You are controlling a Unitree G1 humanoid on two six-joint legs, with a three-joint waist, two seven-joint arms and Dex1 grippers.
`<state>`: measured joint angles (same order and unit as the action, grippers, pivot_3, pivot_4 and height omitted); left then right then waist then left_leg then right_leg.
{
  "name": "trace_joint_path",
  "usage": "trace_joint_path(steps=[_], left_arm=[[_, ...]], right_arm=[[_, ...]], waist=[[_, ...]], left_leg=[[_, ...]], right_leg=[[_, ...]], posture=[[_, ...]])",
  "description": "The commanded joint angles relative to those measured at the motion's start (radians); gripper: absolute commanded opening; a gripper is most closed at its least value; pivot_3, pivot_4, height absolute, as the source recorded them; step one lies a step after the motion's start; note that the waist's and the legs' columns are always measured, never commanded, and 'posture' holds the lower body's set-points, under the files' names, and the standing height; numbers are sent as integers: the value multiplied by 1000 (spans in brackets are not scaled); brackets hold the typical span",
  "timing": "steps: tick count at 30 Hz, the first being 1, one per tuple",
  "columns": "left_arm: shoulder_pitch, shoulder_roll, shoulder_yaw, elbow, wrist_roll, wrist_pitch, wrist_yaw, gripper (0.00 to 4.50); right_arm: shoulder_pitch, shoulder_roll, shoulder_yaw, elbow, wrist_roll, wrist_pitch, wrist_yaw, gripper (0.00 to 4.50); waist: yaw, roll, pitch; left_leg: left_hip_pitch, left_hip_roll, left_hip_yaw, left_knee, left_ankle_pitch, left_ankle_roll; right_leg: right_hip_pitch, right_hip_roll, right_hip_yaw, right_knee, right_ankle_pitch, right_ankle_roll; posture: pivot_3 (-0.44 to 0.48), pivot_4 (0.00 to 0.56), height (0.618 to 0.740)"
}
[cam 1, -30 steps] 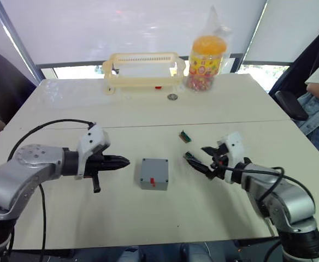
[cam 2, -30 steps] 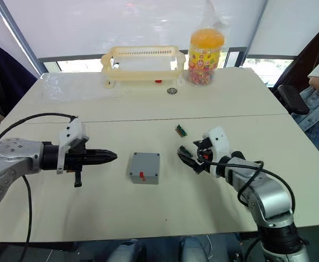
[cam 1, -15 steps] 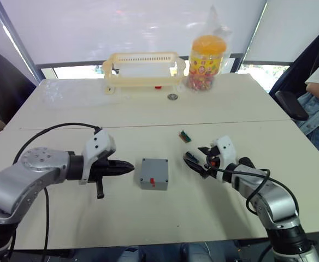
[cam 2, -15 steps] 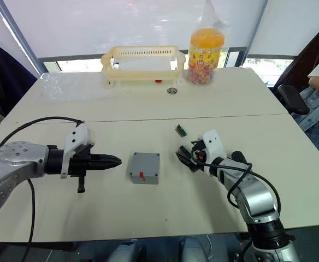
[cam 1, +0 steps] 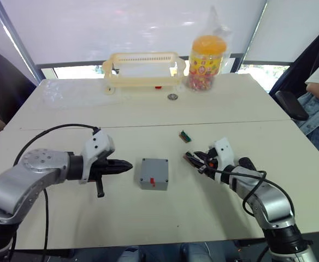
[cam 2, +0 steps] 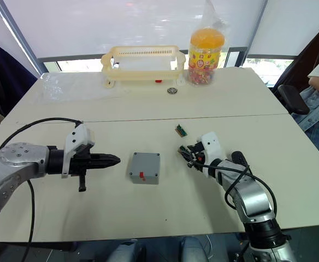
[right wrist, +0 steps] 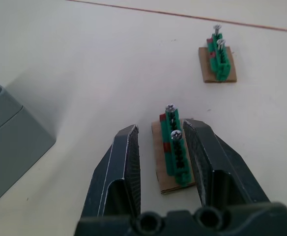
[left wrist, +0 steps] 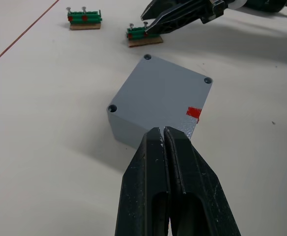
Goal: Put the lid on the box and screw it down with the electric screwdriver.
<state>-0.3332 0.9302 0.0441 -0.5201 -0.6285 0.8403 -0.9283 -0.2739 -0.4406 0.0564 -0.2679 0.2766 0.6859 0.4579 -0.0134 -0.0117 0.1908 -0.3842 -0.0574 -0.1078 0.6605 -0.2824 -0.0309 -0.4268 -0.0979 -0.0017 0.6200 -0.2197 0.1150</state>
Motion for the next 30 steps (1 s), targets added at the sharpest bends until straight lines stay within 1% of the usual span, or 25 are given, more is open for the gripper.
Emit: trace_joint_path(steps=[1,5,7,8,9,10,19,30], left_arm=[[-9,-3,2,-9,4,-19,3,45],[-7,-7,1,-9,7,-21,6,45],[-4,-8,-1,-10,11,-24,7,45],[-4,-9,-2,-10,13,-26,8,45],[-5,-9,-2,-10,13,-26,9,45],[-7,-11,-2,-10,12,-25,12,45],[-3,-11,-8,-8,18,-34,16,45],[-2,-16,-24,8,31,-58,14,45]], right_arm=[[-4,8,-4,-6,-7,-26,2,1534],[-11,13,-4,9,-11,-36,-2,1534],[-14,16,-3,13,-14,-39,-4,986],[-15,17,-1,15,-18,-40,-4,661],[-15,18,0,16,-20,-39,-4,241],[-15,20,0,18,-23,-40,-3,35],[-8,26,-10,6,-33,-34,-6,35],[-18,32,-59,-87,-2,23,-38,35]], waist=[[0,0,0],[0,0,0],[0,0,0],[0,0,0],[0,0,0],[0,0,0],[0,0,0],[0,0,0]], left_leg=[[0,0,0,0,0,0],[0,0,0,0,0,0],[0,0,0,0,0,0],[0,0,0,0,0,0],[0,0,0,0,0,0],[0,0,0,0,0,0],[0,0,0,0,0,0],[0,0,0,0,0,0]], right_leg=[[0,0,0,0,0,0],[0,0,0,0,0,0],[0,0,0,0,0,0],[0,0,0,0,0,0],[0,0,0,0,0,0],[0,0,0,0,0,0],[0,0,0,0,0,0],[0,0,0,0,0,0]], posture=[[0,150,740],[0,150,740],[0,150,740],[0,150,740],[0,150,740],[0,150,740],[0,150,740],[0,150,740]])
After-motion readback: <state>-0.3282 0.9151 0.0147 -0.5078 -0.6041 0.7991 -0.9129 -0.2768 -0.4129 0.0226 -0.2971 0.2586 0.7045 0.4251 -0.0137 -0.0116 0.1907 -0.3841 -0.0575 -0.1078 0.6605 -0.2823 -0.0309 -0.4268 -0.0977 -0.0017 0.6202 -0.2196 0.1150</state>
